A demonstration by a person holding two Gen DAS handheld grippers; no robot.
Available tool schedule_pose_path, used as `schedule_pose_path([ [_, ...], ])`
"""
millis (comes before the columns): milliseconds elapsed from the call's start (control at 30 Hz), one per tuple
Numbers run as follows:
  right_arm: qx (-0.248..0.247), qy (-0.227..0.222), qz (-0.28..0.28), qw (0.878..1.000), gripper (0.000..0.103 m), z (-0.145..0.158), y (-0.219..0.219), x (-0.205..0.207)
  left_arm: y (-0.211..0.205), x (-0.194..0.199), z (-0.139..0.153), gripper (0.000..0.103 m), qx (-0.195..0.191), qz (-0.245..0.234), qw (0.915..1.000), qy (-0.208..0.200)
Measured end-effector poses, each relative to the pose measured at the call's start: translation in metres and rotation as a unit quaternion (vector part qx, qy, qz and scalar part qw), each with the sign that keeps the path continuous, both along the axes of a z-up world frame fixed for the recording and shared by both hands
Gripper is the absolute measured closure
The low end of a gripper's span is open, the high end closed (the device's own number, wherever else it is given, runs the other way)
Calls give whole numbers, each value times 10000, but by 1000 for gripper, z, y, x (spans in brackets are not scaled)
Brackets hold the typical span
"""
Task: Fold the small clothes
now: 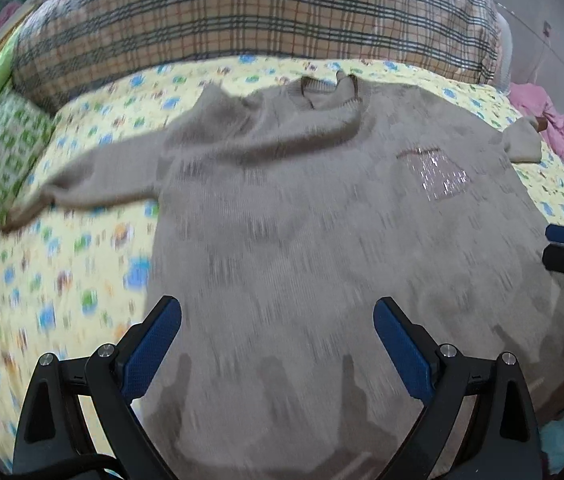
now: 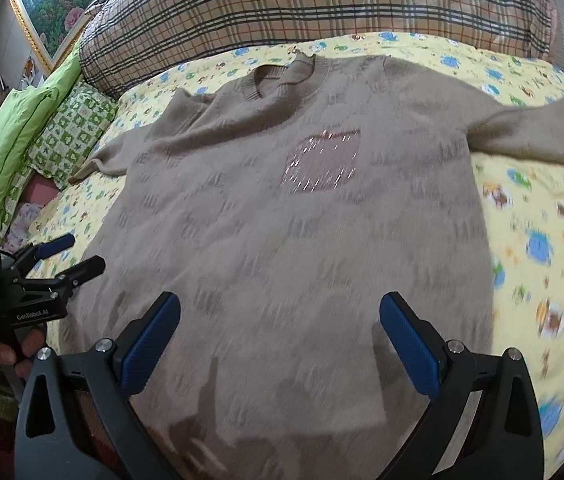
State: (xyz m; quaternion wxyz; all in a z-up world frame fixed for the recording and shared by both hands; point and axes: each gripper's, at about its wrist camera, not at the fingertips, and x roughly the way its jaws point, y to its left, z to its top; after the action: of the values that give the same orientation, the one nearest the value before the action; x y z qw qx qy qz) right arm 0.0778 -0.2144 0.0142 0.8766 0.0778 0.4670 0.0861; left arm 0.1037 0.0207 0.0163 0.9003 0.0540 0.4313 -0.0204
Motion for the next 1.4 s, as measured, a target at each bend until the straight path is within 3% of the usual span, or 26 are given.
schedule_pose_path([
  [300,-62,-313,41,9995,3,25,-31,72,14,102,31,6,271,-432,9978,-426],
  [433,38,-434,-84,9990,3,34,-52,111,21,159,38,6,328,-502,9975,-381],
  [633,-128,-562,-254,9980,3,40,-74,166,30,247,28,6,244,-765,9965,-212],
  [767,-287,-666,-236,9971,3,46,-82,203,34,294,9,6,464,-874,9951,-22],
  [800,-330,-724,-221,9966,3,50,-83,210,35,304,2,8,538,-930,9942,81],
  [933,-564,-899,-81,9943,3,56,-90,242,43,326,-28,45,595,-1183,9894,589],
  [967,-619,-915,-53,9939,3,55,-92,250,45,328,-33,48,614,-1230,9883,662],
  [1067,-803,-940,170,9922,4,48,-95,277,50,325,-41,62,443,-1509,9856,615],
  [1133,-854,-889,374,9917,6,38,-94,294,50,322,-41,79,301,-1637,9842,610],
  [1167,-885,-841,458,9915,7,33,-93,299,49,319,-41,82,344,-1684,9837,531],
  [1267,-1008,-461,767,9909,27,9,-85,322,49,312,-41,90,373,-1657,9846,411],
  [1300,-1019,-293,816,9910,42,-2,-83,328,51,310,-41,91,365,-1601,9858,362],
  [1333,-1085,-133,829,9905,66,-10,-82,332,52,307,-37,92,376,-1539,9868,327],
  [1367,-1195,-52,791,9897,75,-16,-82,334,57,307,-35,92,363,-1413,9890,254],
  [1400,-1163,-79,780,9901,93,-17,-82,333,61,305,-33,93,340,-1330,9903,201],
])
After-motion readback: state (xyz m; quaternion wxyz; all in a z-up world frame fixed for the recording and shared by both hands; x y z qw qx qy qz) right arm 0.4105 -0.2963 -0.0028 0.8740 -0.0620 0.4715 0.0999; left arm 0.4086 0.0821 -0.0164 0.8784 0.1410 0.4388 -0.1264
